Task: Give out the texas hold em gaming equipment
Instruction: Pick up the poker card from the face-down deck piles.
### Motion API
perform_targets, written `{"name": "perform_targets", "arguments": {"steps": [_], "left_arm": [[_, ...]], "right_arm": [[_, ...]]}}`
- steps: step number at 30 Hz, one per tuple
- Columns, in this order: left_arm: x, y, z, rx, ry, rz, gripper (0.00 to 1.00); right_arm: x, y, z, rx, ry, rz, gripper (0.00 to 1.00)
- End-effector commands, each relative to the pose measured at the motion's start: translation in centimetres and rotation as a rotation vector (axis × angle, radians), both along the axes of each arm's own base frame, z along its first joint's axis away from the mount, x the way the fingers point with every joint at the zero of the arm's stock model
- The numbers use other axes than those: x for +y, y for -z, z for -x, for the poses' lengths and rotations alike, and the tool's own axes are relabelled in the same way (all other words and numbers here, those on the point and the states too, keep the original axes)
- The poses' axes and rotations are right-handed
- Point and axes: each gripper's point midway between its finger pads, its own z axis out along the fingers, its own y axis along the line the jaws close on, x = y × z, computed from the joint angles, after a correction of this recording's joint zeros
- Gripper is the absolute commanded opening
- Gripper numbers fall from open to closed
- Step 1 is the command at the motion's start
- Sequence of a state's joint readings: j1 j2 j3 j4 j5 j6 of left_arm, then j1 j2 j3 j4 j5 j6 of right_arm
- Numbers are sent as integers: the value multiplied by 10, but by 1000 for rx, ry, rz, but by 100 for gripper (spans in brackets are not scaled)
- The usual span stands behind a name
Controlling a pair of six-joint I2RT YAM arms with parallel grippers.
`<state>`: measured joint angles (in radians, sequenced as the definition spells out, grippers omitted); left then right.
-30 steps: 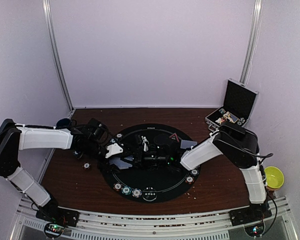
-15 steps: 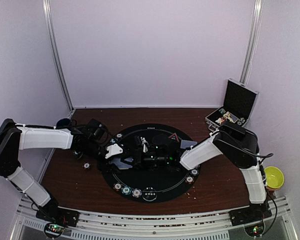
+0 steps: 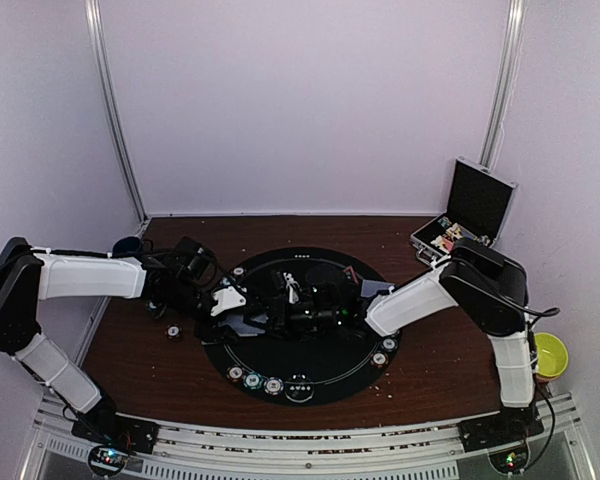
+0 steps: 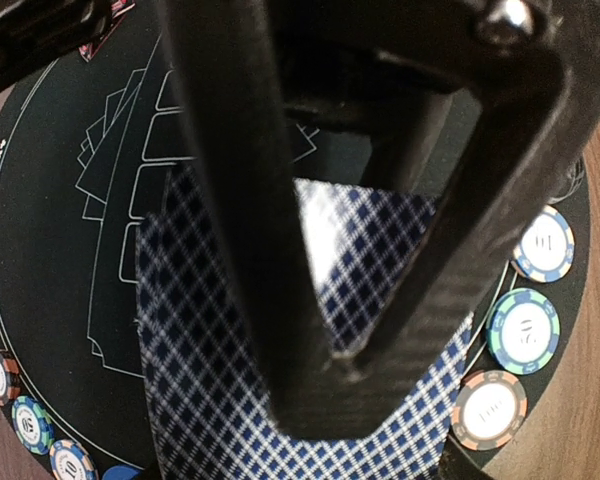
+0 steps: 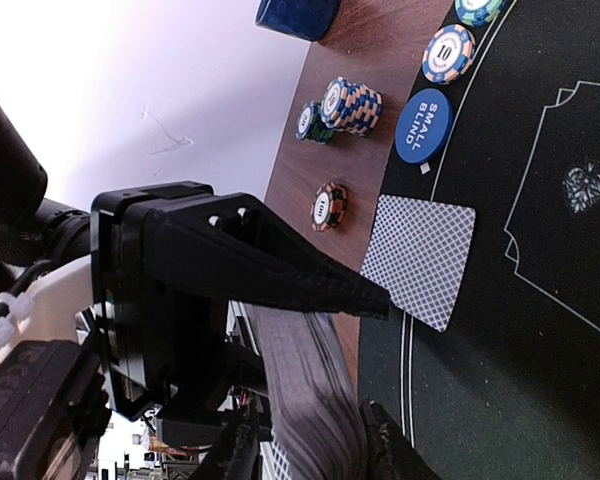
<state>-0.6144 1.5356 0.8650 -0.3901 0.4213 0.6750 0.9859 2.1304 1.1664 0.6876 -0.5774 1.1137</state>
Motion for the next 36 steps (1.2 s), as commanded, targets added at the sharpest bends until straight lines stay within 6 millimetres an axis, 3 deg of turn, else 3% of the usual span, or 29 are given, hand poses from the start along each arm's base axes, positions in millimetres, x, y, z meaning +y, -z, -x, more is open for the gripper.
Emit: {"name": "perform_targets", "arguments": {"steps": [1, 7, 19, 29, 36], "left_arm": [[-2, -5, -10, -34, -9, 7, 53], [-2, -4, -10, -33, -10, 5, 53], [-1, -2, -10, -30, -10, -1, 53], [0, 0, -10, -26, -13, -6, 53], [0, 0, -11, -29, -13, -6, 53]], "right_arm": [[-10, -26, -2, -76, 15, -9, 34], [-15, -20, 0, -72, 12, 8, 29], [-30, -27, 3, -102, 24, 21, 19], [-28, -26, 4, -91, 15, 11, 0], [-41, -22, 1, -91, 51, 43, 0]]}}
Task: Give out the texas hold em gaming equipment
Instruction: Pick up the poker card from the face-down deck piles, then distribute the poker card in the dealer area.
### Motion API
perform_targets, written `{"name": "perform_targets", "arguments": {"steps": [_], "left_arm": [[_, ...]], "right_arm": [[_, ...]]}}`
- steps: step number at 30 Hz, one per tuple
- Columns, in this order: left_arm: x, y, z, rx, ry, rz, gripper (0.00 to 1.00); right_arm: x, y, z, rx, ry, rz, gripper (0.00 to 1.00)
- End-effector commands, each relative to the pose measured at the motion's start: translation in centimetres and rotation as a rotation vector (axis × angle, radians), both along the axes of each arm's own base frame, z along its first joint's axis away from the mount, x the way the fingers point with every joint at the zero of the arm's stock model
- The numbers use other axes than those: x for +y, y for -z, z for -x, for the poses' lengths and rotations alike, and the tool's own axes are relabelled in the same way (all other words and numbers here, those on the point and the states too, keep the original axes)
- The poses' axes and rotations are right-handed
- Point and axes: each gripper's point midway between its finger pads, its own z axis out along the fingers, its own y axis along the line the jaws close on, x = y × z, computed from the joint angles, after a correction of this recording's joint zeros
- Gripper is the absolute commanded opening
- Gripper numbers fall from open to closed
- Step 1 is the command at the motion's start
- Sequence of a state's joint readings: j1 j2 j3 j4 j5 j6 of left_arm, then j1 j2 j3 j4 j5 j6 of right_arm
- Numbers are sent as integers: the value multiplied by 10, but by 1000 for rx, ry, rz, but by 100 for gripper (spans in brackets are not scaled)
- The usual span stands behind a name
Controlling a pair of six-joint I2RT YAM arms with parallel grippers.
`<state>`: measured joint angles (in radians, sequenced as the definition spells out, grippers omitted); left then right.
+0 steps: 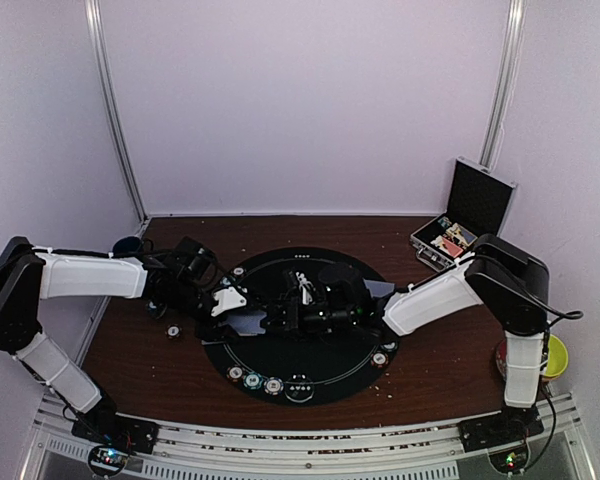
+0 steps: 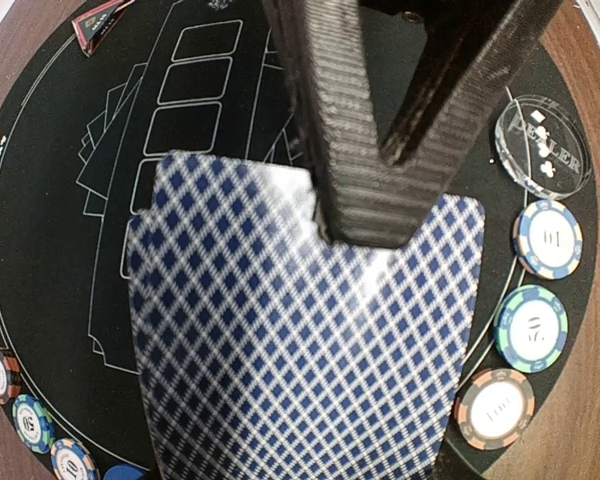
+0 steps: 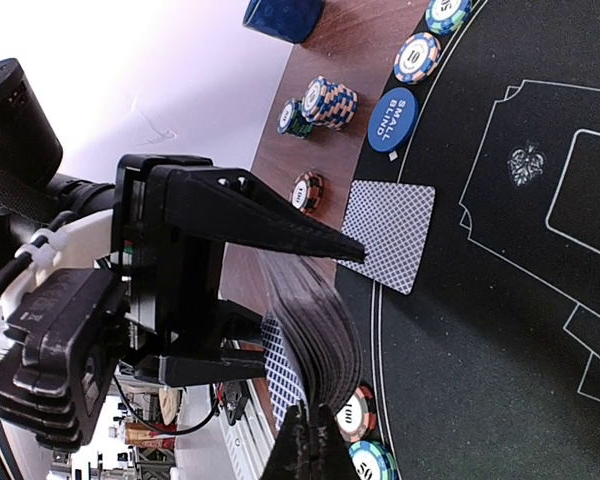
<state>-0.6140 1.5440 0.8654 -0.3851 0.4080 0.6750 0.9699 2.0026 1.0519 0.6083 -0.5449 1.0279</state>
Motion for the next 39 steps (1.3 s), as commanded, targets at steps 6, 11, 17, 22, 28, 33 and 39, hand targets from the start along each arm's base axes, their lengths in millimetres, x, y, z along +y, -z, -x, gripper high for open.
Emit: {"name": "perform_targets", "arguments": {"steps": [6, 11, 17, 22, 28, 33, 39], "left_arm": [[-1, -3, -9, -25, -8, 4, 53], [-1, -2, -9, -24, -10, 2, 53], [-1, -2, -10, -26, -12, 2, 53], [-1, -2, -10, -27, -15, 0, 53], [-1, -3, -11, -30, -19, 1, 53], [0, -3, -11, -29, -22, -1, 53], [-1, -6, -10, -33, -20, 5, 53]], "right_arm": [[-27, -18, -4, -43, 50, -7, 0], [-32, -16, -2, -36, 52, -7, 0], [-64, -13, -2, -40, 142, 14, 0], [-108, -19, 5, -33, 282, -13, 0], [-169, -12, 23, -19, 500, -27, 0], [-190, 5, 48, -1, 589, -5, 0], [-192, 20, 73, -3, 639, 51, 0]]}}
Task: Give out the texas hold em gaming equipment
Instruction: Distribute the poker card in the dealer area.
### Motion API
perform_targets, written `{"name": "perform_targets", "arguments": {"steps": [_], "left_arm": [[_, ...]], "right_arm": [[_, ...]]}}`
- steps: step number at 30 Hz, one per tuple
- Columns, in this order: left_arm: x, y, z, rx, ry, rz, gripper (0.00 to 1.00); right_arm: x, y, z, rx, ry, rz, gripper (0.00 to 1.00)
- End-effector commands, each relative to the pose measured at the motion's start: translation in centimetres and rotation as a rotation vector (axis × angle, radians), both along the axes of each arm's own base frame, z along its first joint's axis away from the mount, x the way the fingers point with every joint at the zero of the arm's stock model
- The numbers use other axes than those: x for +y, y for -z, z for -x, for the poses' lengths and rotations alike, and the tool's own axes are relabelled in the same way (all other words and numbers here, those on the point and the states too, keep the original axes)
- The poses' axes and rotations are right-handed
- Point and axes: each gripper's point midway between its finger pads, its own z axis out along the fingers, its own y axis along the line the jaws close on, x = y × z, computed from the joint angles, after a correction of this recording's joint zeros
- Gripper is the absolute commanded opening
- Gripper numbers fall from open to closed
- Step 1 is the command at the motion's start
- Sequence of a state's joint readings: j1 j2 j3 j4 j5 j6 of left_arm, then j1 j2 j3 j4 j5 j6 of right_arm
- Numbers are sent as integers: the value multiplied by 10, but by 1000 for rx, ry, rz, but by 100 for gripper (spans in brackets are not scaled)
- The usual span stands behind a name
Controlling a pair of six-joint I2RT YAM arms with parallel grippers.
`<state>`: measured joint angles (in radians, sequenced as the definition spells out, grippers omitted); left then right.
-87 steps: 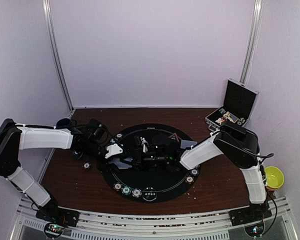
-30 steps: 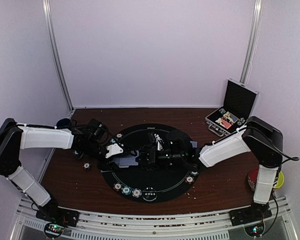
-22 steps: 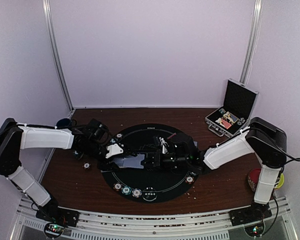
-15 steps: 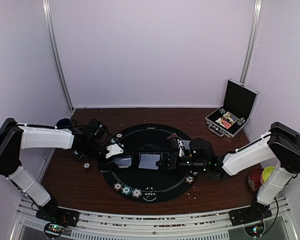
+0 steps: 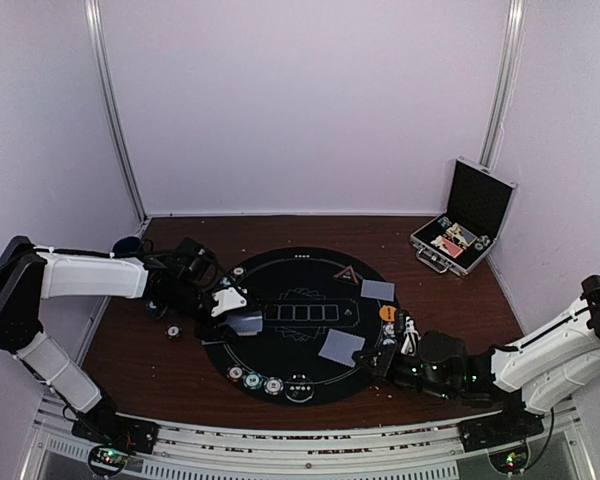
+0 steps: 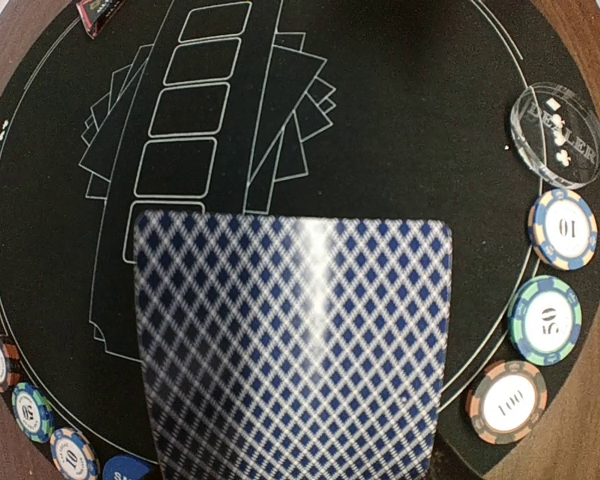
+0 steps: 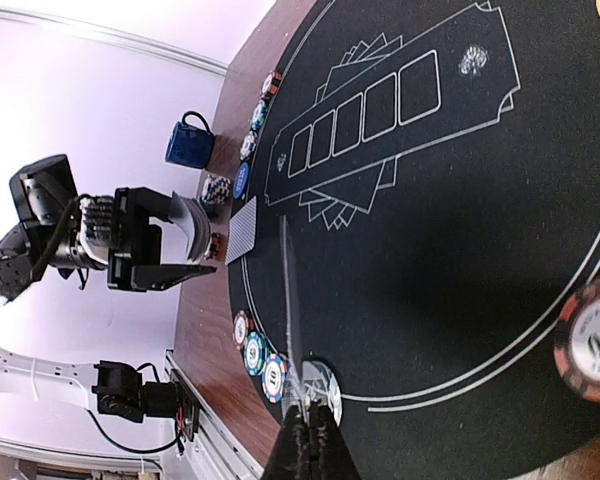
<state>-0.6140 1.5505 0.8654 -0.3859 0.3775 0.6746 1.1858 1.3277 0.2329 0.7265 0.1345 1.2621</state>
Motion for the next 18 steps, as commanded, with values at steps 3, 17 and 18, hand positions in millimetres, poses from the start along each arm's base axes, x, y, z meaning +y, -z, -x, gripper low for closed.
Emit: {"name": "perform_targets", "arguments": {"steps": [3, 17, 18], "left_arm": [[-5, -10, -7, -23, -4, 32, 53], [-4, -10, -7, -23, -4, 32, 53], [-4, -10, -7, -23, -4, 31, 53]], "right_arm": [[-7, 7, 4, -5, 140, 31, 0], [11, 35, 16, 31, 99, 105, 0], [13, 36, 17, 33, 92, 102, 0]]}}
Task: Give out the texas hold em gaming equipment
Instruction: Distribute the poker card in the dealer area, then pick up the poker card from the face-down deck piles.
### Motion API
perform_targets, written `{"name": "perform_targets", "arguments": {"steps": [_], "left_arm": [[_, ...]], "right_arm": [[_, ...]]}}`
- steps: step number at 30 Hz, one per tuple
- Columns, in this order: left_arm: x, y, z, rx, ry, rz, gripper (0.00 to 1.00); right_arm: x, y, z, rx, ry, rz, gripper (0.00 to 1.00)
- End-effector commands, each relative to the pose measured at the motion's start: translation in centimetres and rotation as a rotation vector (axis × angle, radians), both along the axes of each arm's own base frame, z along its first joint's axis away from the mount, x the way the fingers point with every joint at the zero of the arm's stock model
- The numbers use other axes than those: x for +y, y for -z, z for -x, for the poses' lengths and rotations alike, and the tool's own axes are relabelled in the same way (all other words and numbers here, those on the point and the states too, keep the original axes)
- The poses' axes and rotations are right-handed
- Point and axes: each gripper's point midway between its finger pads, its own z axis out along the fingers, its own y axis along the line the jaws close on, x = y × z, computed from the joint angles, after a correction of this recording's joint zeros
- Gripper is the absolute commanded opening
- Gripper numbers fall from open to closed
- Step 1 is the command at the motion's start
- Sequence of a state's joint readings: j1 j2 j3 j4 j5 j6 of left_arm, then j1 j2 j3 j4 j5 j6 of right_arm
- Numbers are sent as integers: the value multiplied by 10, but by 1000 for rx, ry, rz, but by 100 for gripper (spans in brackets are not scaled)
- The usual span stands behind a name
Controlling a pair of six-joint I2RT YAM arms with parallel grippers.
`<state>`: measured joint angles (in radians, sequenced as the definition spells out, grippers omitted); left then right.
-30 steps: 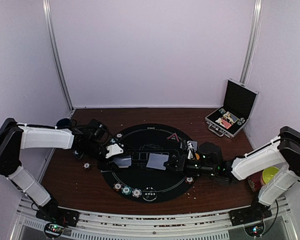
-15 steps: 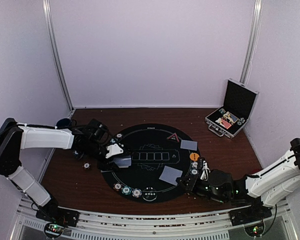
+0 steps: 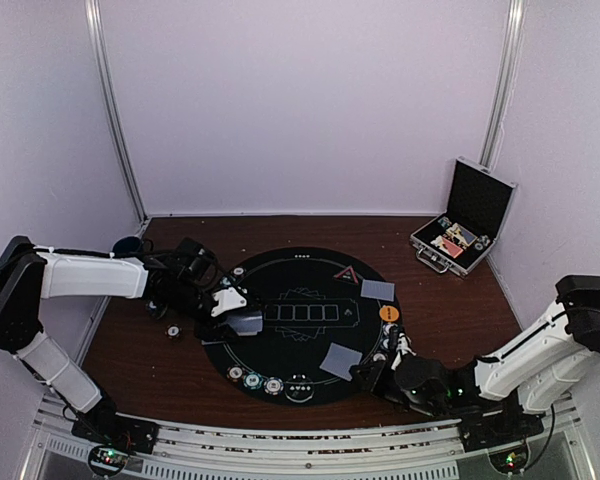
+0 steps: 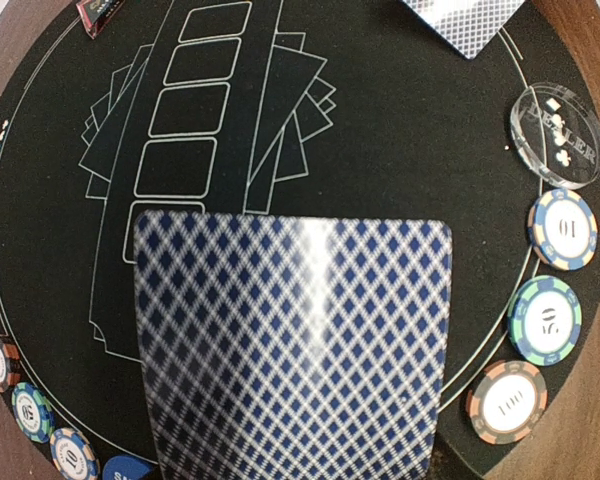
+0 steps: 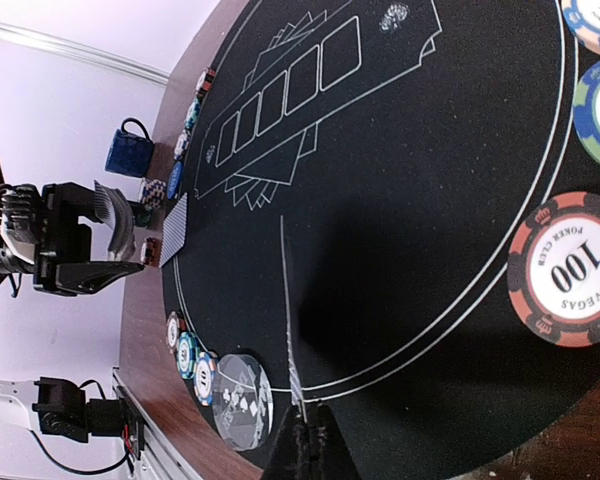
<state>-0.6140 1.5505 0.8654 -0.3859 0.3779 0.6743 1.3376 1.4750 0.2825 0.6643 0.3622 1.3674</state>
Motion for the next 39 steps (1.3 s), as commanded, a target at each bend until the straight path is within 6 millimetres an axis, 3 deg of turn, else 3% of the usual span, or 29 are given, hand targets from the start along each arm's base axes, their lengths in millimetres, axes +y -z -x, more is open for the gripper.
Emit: {"name": "perform_targets", "arguments": {"steps": [1, 10, 19, 31, 34, 39], "left_arm": [[-4, -10, -7, -24, -4, 30, 53], [-4, -10, -7, -24, -5, 28, 53], [-4, -10, -7, -26, -6, 28, 53], [-3, -10, -8, -25, -9, 26, 53], [-4, -10, -8, -25, -7, 25, 53], [-4, -12, -7, -27, -6, 28, 53]], "right_arm": [[11, 1, 4, 9, -10, -18, 0], [25, 13, 16, 45, -51, 8, 1], [26, 6, 28, 29, -65, 100, 32], [27, 6, 47, 5, -119, 233, 41], [28, -13, 43, -55, -127, 245, 49], [37, -75, 22, -218, -149, 214, 73]]}}
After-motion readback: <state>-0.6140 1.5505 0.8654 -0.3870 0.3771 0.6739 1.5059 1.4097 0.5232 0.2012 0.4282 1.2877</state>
